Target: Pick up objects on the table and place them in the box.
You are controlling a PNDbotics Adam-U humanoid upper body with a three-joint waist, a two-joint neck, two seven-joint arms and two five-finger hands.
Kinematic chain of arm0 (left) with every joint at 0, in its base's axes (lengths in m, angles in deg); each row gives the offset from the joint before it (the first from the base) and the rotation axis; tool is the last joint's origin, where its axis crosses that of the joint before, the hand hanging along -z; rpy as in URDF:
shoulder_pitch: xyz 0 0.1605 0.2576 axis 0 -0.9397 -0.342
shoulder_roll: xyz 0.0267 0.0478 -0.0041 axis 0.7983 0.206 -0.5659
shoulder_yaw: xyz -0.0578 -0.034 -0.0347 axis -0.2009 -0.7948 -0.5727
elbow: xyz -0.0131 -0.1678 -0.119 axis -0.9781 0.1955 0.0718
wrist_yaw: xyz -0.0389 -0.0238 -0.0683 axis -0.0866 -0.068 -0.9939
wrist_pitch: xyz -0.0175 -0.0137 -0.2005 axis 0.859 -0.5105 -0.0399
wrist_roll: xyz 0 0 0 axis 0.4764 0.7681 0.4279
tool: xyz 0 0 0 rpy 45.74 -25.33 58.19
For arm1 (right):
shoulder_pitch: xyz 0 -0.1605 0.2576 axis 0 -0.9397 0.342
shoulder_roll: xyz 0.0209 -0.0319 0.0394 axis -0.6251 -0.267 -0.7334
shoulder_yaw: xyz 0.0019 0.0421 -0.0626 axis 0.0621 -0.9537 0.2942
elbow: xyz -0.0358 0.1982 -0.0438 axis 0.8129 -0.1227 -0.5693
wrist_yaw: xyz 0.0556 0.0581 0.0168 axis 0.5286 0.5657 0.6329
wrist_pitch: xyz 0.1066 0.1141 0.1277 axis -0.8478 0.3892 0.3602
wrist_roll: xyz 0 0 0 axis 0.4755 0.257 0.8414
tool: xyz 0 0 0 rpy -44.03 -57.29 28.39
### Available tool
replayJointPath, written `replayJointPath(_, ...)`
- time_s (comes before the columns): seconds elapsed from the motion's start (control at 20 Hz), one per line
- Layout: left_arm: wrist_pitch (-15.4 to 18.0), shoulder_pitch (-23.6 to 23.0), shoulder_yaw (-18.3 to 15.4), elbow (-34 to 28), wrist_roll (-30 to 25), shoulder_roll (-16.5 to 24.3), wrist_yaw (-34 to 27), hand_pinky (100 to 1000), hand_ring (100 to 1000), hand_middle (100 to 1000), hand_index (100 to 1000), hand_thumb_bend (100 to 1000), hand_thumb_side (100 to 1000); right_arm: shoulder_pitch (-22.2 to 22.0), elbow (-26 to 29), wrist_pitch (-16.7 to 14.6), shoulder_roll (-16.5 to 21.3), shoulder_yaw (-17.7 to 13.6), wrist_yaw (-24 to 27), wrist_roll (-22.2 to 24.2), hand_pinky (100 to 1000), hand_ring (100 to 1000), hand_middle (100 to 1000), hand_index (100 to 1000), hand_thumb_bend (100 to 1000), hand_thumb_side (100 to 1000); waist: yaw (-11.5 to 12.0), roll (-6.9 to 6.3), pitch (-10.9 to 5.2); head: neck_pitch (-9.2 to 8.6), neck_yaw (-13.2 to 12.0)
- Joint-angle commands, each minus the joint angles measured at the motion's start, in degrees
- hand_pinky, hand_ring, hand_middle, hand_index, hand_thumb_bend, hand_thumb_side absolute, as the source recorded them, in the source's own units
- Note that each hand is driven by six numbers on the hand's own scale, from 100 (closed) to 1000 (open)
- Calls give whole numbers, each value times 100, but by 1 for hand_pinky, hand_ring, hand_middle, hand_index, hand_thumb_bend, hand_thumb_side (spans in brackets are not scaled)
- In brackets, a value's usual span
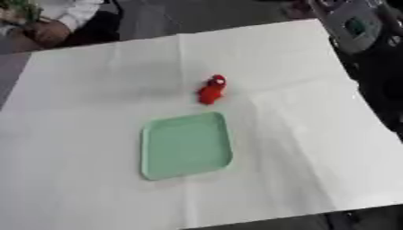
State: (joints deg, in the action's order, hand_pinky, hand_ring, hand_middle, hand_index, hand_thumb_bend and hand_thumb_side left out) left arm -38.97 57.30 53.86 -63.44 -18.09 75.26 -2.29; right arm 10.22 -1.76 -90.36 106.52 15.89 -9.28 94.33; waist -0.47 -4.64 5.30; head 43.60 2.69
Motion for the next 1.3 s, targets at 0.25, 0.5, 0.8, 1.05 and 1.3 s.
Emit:
replayJointPath(0.25, 43, 151, 15, -99, -46, 6, -49, 466, 606, 715, 842, 510, 779, 178, -664, -252, -476, -132, -779, -42, 877, 100, 507, 862, 397, 902, 85, 5, -58, -199, 203)
replayJointPath(0.5, 61, 201, 12, -99, -52, -12, -49, 468, 607, 715, 842, 504, 783, -75, -786, -581, -896, 6, -1096, -147, 879, 100, 514, 845, 752, 882, 133, 5, -55, -245, 283)
replayJointPath(0.8, 47, 195, 4, -99, -49, 13, -42, 467, 606, 715, 842, 509, 779, -337, -208, -881, -826, 253, -1001, -128, 875, 100, 522, 839, 580, 823, 124, 29, -62, -168, 205)
replayJointPath(1.05, 17, 144, 8, -99, -63, 78, -34, 467, 606, 715, 842, 508, 779, -425, 239, -921, -667, 494, -947, 54, 831, 100, 557, 861, 610, 813, 85, 58, -92, -97, 144)
replayJointPath(1.3, 16, 127, 9, -99, -70, 108, -28, 467, 606, 714, 842, 508, 781, -577, 376, -806, -713, 671, -931, 232, 824, 100, 536, 858, 548, 833, 63, 56, -100, -83, 112)
